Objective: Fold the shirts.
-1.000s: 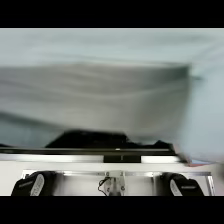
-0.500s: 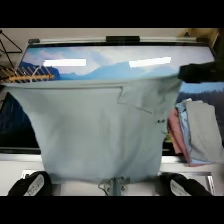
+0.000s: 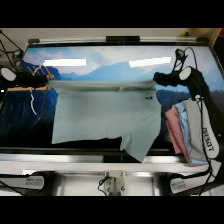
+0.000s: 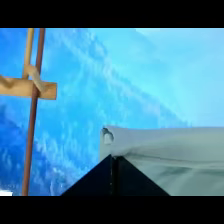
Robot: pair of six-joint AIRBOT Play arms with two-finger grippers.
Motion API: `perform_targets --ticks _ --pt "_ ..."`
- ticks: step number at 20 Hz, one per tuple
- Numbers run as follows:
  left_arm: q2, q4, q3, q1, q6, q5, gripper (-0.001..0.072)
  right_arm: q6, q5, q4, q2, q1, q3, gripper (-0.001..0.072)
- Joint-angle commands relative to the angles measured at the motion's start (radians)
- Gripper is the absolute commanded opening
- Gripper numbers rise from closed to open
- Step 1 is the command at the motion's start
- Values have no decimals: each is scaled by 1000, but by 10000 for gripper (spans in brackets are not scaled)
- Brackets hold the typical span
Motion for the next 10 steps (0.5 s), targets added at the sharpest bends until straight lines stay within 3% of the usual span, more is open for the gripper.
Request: perform_targets --ticks 1,5,10 --pt "-98 3 82 -18 19 -112 37 -36 134 -3 -27 -6 7 71" --pt "-84 39 51 12 30 -417 36 -37 469 -95 2 -10 -3 70" --pt "-91 24 -55 14 16 -432 37 10 458 -123 -21 -4 -73 71"
